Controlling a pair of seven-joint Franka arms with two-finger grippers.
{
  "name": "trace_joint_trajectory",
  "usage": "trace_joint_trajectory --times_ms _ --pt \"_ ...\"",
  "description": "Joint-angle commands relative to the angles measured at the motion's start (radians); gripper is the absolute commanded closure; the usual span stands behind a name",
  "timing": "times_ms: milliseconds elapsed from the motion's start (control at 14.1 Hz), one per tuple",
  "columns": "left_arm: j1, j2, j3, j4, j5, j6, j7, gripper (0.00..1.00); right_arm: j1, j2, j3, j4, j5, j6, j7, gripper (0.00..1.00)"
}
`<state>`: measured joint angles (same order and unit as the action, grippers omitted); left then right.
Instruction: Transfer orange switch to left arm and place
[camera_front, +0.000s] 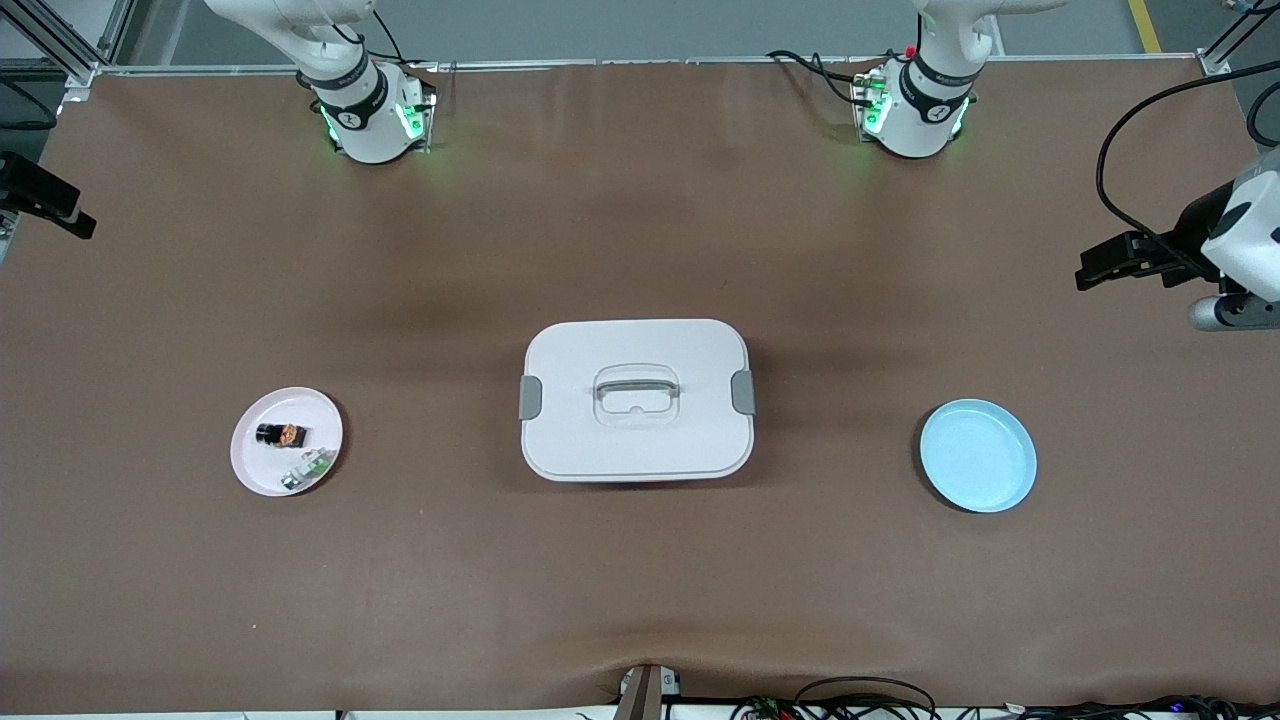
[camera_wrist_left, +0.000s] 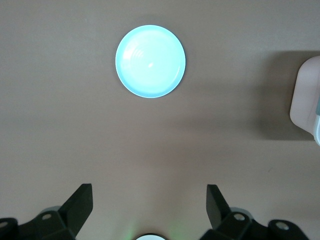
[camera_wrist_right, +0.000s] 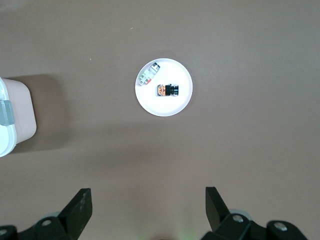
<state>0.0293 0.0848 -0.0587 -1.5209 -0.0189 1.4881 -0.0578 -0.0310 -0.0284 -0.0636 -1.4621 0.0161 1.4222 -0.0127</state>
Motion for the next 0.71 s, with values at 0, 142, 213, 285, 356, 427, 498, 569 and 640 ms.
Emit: trace_joint_trajectory --times_ms 0,142,213,285,356,427,498,569,640 --pt "0.008 0.010 -0.006 0.024 0.004 -0.023 0.022 0.00 -0.009 0.002 0.002 0.006 0.008 0.000 0.007 0.00" --pt "0.006 0.010 -0.006 0.027 0.004 -0.023 0.021 0.00 -0.009 0.002 0.001 0.006 0.008 -0.002 0.007 0.00" --pt "0.008 0.010 -0.006 0.027 0.004 -0.023 0.021 0.00 -0.010 0.002 0.001 0.006 0.008 -0.003 0.007 0.00" --pt "0.008 0.010 -0.006 0.027 0.004 -0.023 0.021 0.00 -0.010 0.002 0.001 0.006 0.008 -0.003 0.007 0.00" --pt "0.008 0.010 -0.006 0.027 0.004 -0.023 0.021 0.00 -0.009 0.002 0.001 0.006 0.008 -0.003 0.007 0.00" --pt "0.009 0.010 -0.006 0.028 0.004 -0.023 0.021 0.00 -0.009 0.002 0.001 0.006 0.008 -0.003 0.007 0.00" --pt "0.005 0.010 -0.006 0.030 0.005 -0.023 0.016 0.00 -0.009 0.002 0.001 0.006 0.008 -0.003 0.007 0.00" --pt "0.003 0.010 -0.006 0.031 0.007 -0.023 0.013 0.00 -0.009 0.002 0.001 0.006 0.008 -0.003 0.007 0.00" --pt "0.001 0.010 -0.006 0.030 0.007 -0.023 0.013 0.00 -0.009 0.002 0.001 0.006 0.008 -0.005 0.007 0.00"
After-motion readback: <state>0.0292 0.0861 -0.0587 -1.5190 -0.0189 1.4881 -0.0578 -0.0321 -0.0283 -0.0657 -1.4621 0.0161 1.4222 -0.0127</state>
